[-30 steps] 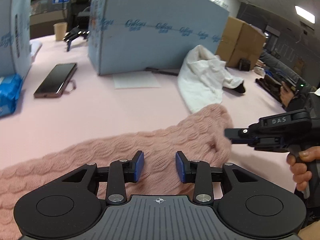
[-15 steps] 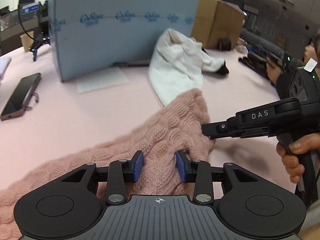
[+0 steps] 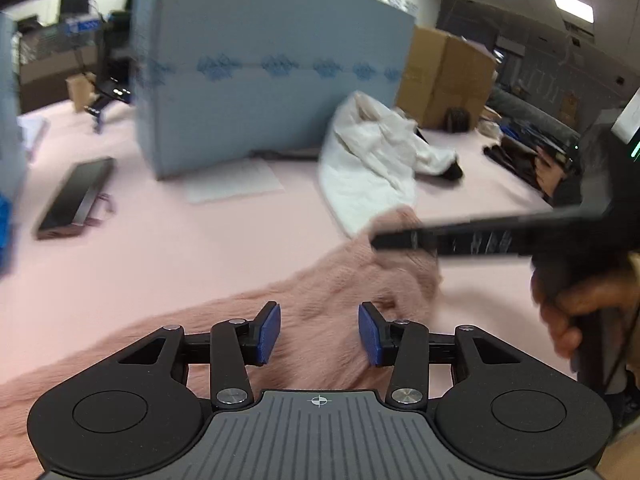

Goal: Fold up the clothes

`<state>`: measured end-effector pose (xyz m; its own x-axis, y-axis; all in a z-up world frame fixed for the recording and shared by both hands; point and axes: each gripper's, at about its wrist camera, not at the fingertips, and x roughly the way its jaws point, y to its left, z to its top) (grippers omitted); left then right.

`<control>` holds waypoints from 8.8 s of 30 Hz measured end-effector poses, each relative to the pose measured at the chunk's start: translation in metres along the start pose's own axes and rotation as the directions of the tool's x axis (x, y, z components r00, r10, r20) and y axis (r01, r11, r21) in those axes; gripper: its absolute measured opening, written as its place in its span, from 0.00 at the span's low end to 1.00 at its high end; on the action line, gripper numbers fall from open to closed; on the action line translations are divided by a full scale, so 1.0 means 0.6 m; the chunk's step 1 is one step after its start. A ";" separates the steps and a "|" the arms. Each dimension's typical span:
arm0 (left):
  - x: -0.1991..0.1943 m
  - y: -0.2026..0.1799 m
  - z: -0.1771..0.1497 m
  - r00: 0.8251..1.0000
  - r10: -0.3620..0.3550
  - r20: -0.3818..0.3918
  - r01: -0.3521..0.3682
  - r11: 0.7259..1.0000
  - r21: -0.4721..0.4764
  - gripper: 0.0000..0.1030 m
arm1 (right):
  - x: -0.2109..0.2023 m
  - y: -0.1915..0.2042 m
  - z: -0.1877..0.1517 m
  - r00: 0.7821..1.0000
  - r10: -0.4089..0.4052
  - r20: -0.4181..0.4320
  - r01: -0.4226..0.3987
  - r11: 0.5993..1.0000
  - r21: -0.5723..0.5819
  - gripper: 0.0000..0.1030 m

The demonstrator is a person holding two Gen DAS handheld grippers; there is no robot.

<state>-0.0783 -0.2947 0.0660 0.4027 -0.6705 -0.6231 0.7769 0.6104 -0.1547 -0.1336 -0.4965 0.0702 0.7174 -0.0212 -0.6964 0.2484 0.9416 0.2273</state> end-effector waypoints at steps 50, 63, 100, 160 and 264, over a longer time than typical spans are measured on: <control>-0.238 0.482 -0.239 0.961 0.277 -0.005 -0.237 0.815 -0.529 0.70 | 0.017 0.272 -0.065 0.997 -0.028 -0.076 0.017 0.989 -0.149 0.62; -0.254 0.486 -0.233 0.982 0.186 -0.010 -0.148 0.747 -0.648 0.14 | 0.016 0.276 -0.073 0.997 -0.038 -0.070 0.026 0.986 -0.166 0.63; 0.102 -0.044 0.105 0.956 -0.290 0.043 0.289 0.910 -0.299 0.14 | -0.137 -0.064 -0.059 0.990 -0.113 0.086 0.097 0.979 0.177 0.63; -0.007 0.055 0.005 1.000 -0.006 -0.006 0.005 0.986 -0.168 0.66 | -0.091 0.034 0.019 0.980 -0.006 0.197 0.020 0.998 -0.067 0.33; -0.016 0.263 -0.047 0.725 0.590 -0.355 -0.660 0.743 -0.115 1.00 | -0.020 -0.105 -0.094 0.802 -0.596 0.038 0.575 0.788 0.220 1.00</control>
<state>0.0265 -0.1802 0.0260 0.5783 0.0233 -0.8155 0.2558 0.9440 0.2084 -0.1945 -0.5362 0.0255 0.4518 -0.5907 -0.6685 0.7516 0.6557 -0.0714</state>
